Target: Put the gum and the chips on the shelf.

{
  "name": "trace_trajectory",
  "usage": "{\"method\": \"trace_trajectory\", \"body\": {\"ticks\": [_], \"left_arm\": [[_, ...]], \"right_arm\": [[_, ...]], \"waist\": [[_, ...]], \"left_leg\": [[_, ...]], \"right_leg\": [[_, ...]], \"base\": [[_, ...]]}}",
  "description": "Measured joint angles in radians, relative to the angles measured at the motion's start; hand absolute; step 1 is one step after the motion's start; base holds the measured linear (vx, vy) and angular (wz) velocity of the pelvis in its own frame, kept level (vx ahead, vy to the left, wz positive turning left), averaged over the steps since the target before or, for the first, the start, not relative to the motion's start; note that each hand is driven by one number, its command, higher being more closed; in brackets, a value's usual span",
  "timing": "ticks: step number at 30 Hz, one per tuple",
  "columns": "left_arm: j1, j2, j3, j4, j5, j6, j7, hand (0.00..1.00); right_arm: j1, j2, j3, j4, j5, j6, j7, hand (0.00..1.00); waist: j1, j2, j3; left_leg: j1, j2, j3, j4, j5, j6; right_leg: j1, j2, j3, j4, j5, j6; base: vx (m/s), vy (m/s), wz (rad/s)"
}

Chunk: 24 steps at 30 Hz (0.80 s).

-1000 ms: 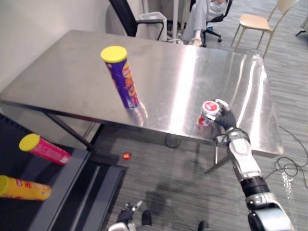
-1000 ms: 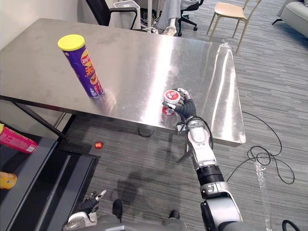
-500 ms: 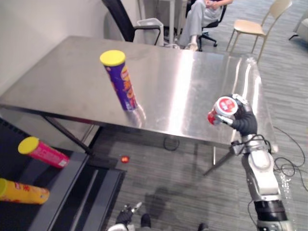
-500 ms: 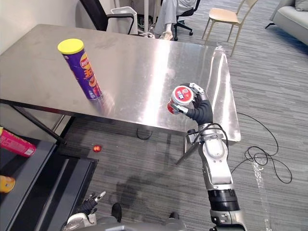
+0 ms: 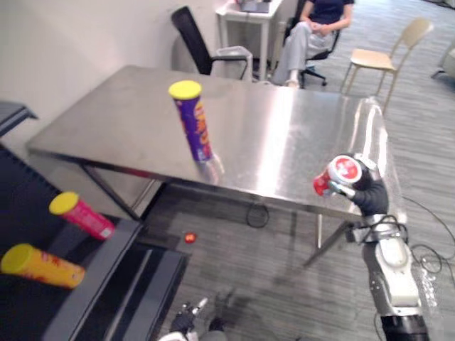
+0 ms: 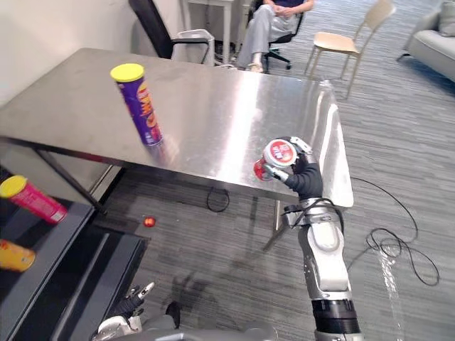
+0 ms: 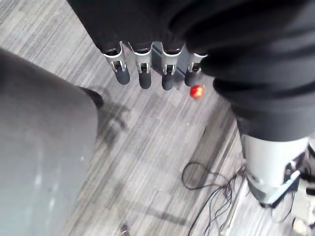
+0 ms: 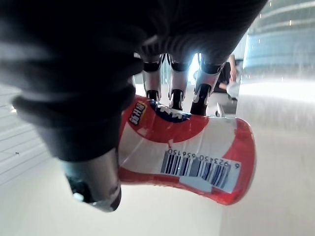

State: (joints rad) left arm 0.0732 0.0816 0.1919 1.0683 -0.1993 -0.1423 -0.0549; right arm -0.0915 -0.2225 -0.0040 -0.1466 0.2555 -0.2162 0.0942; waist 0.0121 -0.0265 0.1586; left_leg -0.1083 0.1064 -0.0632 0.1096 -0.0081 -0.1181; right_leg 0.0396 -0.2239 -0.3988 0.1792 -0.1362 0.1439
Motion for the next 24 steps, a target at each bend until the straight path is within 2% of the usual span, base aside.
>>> {"method": "trace_trajectory", "body": {"ticks": [1, 2, 3, 4, 5, 6, 7, 9, 11, 12, 14, 17, 18, 19, 20, 22, 24], "left_arm": [[-0.001, -0.001, -0.002, -0.005, -0.014, 0.0, 0.001, 0.0], [-0.001, -0.008, -0.012, -0.02, -0.022, 0.0, 0.002, 0.0], [-0.001, -0.003, -0.02, -0.026, -0.022, 0.0, 0.003, 0.0], [-0.011, 0.006, -0.028, -0.022, -0.025, 0.008, 0.008, 0.0], [-0.013, 0.006, -0.002, -0.024, -0.041, 0.016, 0.008, 0.0], [-0.011, 0.008, 0.005, -0.023, -0.045, 0.017, 0.009, 0.0], [0.013, 0.013, 0.019, -0.005, -0.045, 0.023, 0.01, 0.0], [0.049, 0.001, 0.05, 0.008, -0.051, 0.034, 0.009, 0.0], [0.073, -0.006, 0.066, 0.022, -0.053, 0.04, 0.007, 0.0], [0.079, -0.017, 0.091, 0.038, -0.052, 0.044, 0.005, 0.0], [0.095, -0.018, 0.124, 0.042, -0.03, 0.045, 0.004, 0.0], [0.097, -0.018, 0.137, 0.047, -0.012, 0.053, 0.004, 0.0], [0.095, -0.016, 0.131, 0.048, 0.01, 0.055, 0.005, 0.0], [0.094, -0.009, 0.128, 0.062, 0.051, 0.058, 0.005, 0.0], [0.094, -0.008, 0.127, 0.066, 0.058, 0.058, 0.005, 0.0], [0.106, -0.007, 0.122, 0.079, 0.069, 0.058, 0.01, 0.0], [0.11, 0.002, 0.119, 0.085, 0.066, 0.058, 0.011, 0.0]], "right_arm": [[-0.029, 0.0, 0.026, 0.01, 0.0, 0.0, -0.002, 1.0], [-0.057, -0.002, 0.03, 0.011, 0.0, 0.0, -0.002, 1.0], [-0.076, -0.003, 0.029, 0.015, -0.001, 0.0, -0.003, 1.0], [-0.093, -0.008, 0.008, 0.018, -0.004, 0.0, -0.009, 1.0], [-0.105, -0.007, -0.029, 0.028, -0.012, 0.001, -0.021, 1.0], [-0.111, -0.001, -0.035, 0.033, -0.014, 0.001, -0.026, 1.0], [-0.11, -0.002, -0.041, 0.033, -0.021, 0.0, -0.039, 1.0], [-0.08, -0.002, -0.071, 0.009, -0.029, 0.0, -0.051, 1.0], [-0.049, 0.0, -0.119, -0.031, -0.042, -0.001, -0.055, 1.0], [-0.041, 0.0, -0.153, -0.042, -0.043, -0.002, -0.06, 1.0], [-0.029, 0.013, -0.193, -0.044, -0.043, -0.002, -0.062, 1.0], [-0.023, 0.052, -0.229, -0.052, -0.059, -0.001, -0.063, 1.0], [-0.022, 0.058, -0.23, -0.051, -0.06, -0.001, -0.065, 1.0], [-0.021, 0.071, -0.225, -0.051, -0.06, 0.0, -0.065, 1.0], [-0.021, 0.072, -0.224, -0.051, -0.061, 0.0, -0.065, 1.0], [-0.01, 0.077, -0.214, -0.044, -0.074, 0.0, -0.068, 1.0], [0.002, 0.078, -0.196, -0.042, -0.092, 0.0, -0.069, 1.0]], "waist": [[0.005, 0.016, 0.002], [0.025, 0.05, 0.01], [0.037, 0.051, 0.012], [0.022, 0.048, 0.02], [0.025, 0.041, 0.028], [0.024, 0.029, 0.035], [0.021, 0.034, 0.038], [0.016, 0.046, 0.03], [0.011, 0.059, 0.022], [0.004, 0.077, 0.011], [-0.013, 0.066, -0.004], [-0.021, 0.068, -0.022], [-0.021, 0.064, -0.022], [-0.019, 0.053, -0.023], [-0.018, 0.053, -0.023], [-0.011, 0.047, -0.021], [-0.008, 0.035, -0.024]], "left_leg": [[-0.046, 0.003, -0.053, -0.014, 0.036, -0.008], [-0.105, 0.024, -0.093, -0.011, 0.074, -0.024], [-0.133, 0.019, -0.099, -0.02, 0.12, -0.026], [-0.152, -0.013, -0.076, -0.135, 0.304, 0.027], [-0.179, -0.021, 0.126, 0.0, 0.186, 0.152], [-0.191, -0.009, 0.226, 0.119, 0.085, 0.2], [-0.18, 0.037, 0.368, 0.312, -0.037, 0.208], [-0.104, 0.122, 0.466, 0.459, -0.115, 0.179], [-0.06, 0.168, 0.5, 0.46, -0.125, 0.166], [-0.057, 0.169, 0.527, 0.412, -0.121, 0.157], [-0.06, 0.108, 0.543, 0.277, -0.114, 0.148], [-0.057, 0.055, 0.54, 0.085, -0.087, 0.113], [-0.056, 0.044, 0.54, 0.049, -0.076, 0.124], [-0.041, 0.012, 0.531, 0.005, -0.044, 0.138], [-0.033, 0.006, 0.527, -0.004, -0.041, 0.14], [0.031, -0.029, 0.522, -0.045, -0.03, 0.149], [0.04, -0.043, 0.521, -0.057, -0.028, 0.152]], "right_leg": [[-0.028, 0.007, -0.052, 0.033, -0.016, -0.014], [-0.073, 0.034, -0.086, 0.08, -0.043, -0.058], [-0.088, 0.059, -0.101, 0.083, -0.056, -0.081], [-0.088, 0.042, -0.175, 0.063, -0.066, -0.103], [-0.083, -0.002, -0.269, 0.07, -0.062, -0.117], [-0.076, -0.013, -0.303, 0.071, -0.056, -0.118], [-0.052, -0.032, -0.361, 0.078, -0.048, -0.116], [-0.03, -0.055, -0.45, 0.094, -0.05, -0.12], [-0.028, -0.075, -0.516, 0.109, -0.054, -0.123], [-0.031, -0.087, -0.561, 0.117, -0.052, -0.12], [-0.035, -0.095, -0.626, 0.078, -0.014, -0.093], [-0.033, -0.093, -0.743, 0.062, 0.032, -0.095], [-0.032, -0.103, -0.771, 0.079, 0.032, -0.095], [-0.023, -0.135, -0.792, 0.112, 0.033, -0.097], [-0.016, -0.142, -0.795, 0.119, 0.033, -0.097], [0.022, -0.195, -0.791, 0.181, 0.032, -0.098], [0.02, -0.207, -0.773, 0.194, 0.032, -0.098]], "base": [[-0.17, -0.121, 1.22], [-0.22, -0.137, 1.28], [-0.26, -0.126, 1.86], [-0.25, -0.046, 2.22], [-0.22, -0.067, 2.28], [-0.14, -0.087, 1.84], [-0.14, -0.124, 1.41], [-0.18, -0.05, 1.35], [-0.14, 0.059, 1.15], [-0.14, 0.148, 1.29], [-0.13, 0.176, 1.3], [-0.09, 0.145, 1.03], [-0.09, 0.115, 1.0], [-0.07, 0.076, 0.61], [-0.06, 0.072, 0.45], [-0.06, 0.085, 0.13], [-0.06, 0.067, -0.02]]}}
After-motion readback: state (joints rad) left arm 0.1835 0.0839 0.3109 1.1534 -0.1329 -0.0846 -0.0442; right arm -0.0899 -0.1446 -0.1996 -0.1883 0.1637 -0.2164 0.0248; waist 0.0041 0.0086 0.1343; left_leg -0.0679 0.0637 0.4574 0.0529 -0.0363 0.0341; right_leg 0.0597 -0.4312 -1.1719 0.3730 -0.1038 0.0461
